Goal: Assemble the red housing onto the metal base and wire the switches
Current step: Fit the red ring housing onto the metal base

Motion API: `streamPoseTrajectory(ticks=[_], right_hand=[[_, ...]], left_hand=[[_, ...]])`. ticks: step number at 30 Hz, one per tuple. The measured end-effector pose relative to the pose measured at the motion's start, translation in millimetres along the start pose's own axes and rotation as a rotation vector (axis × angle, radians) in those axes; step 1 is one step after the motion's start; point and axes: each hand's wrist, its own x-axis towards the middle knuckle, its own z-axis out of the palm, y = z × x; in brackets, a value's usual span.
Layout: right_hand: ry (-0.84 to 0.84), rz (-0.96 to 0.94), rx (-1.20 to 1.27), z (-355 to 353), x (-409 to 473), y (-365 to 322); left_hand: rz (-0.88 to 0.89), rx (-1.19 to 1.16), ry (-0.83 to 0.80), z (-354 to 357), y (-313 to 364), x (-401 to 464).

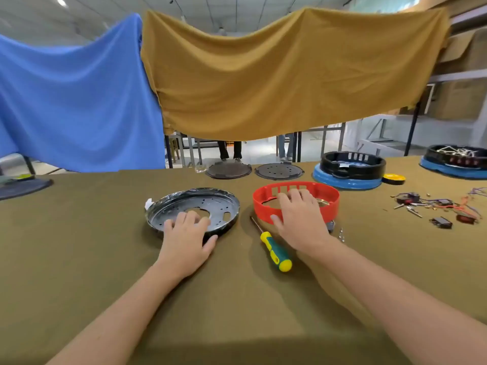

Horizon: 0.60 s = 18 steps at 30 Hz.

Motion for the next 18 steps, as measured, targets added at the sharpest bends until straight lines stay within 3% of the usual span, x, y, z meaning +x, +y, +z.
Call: streamPoseTrajectory(ticks=[8, 18], right_hand=[[0.241, -0.080, -0.063, 28.7, 5.5, 0.8], [0.240, -0.101, -0.010, 23.5, -0.3, 2.8]], left_hand=[[0.144, -0.146, 0.059, 17.5, -2.5, 22.6], [0.224, -0.288, 0.016, 3.6, 1.4, 10.5]])
